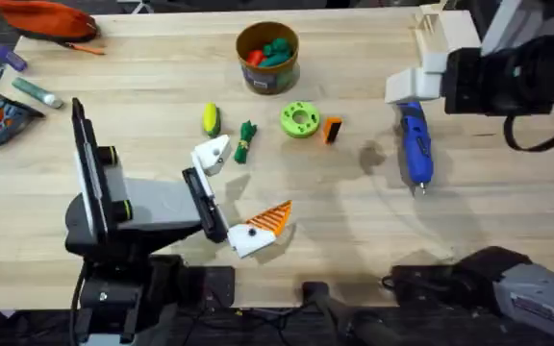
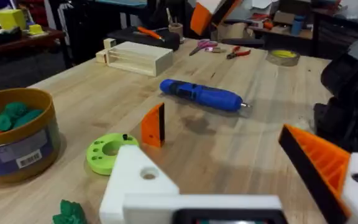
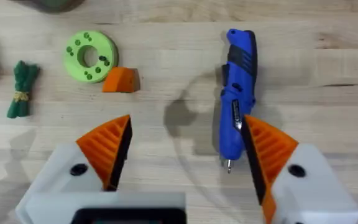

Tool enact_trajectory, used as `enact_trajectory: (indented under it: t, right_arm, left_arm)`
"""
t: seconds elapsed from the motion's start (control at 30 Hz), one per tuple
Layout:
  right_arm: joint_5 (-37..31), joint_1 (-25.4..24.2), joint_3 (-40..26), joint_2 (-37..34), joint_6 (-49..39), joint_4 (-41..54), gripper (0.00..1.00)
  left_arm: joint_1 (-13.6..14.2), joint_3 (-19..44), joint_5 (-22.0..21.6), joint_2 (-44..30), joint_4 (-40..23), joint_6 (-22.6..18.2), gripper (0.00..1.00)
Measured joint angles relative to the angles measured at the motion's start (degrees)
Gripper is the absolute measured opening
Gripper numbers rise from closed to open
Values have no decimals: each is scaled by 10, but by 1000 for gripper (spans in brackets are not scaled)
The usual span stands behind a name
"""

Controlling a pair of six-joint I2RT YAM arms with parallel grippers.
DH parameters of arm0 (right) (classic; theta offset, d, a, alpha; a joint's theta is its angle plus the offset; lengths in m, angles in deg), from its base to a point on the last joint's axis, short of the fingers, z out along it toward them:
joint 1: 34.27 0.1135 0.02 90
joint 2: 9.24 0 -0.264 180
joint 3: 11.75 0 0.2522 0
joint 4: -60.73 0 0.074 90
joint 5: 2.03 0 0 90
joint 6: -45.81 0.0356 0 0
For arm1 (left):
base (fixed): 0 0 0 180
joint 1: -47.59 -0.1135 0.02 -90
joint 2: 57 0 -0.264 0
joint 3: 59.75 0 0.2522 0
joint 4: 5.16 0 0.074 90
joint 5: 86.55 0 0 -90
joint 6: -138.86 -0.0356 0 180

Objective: Pick up the gripper from the table and insert it into the empty holder that is missing its gripper. Then pick up a screw, insert it into the mounting hole, and use the screwdriver to tighten it. Finally, clean up the table by picking up the vegetable and placing it into the bucket.

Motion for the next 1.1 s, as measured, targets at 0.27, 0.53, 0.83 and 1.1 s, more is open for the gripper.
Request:
enact_trajectory:
  t: [0.27,0.53,0.83,1.1]
  right_arm:
    - [0,0,0,0,0,-3,992]
    - [0,0,0,0,0,-15,994]
    - [0,2,0,0,7,-32,992]
    - [-1,30,-53,-33,42,22,992]
  left_arm:
    - [0,0,0,0,0,0,985]
    - [0,0,0,0,0,0,985]
    - [0,0,0,0,0,0,985]
    - [0,0,0,0,0,0,985]
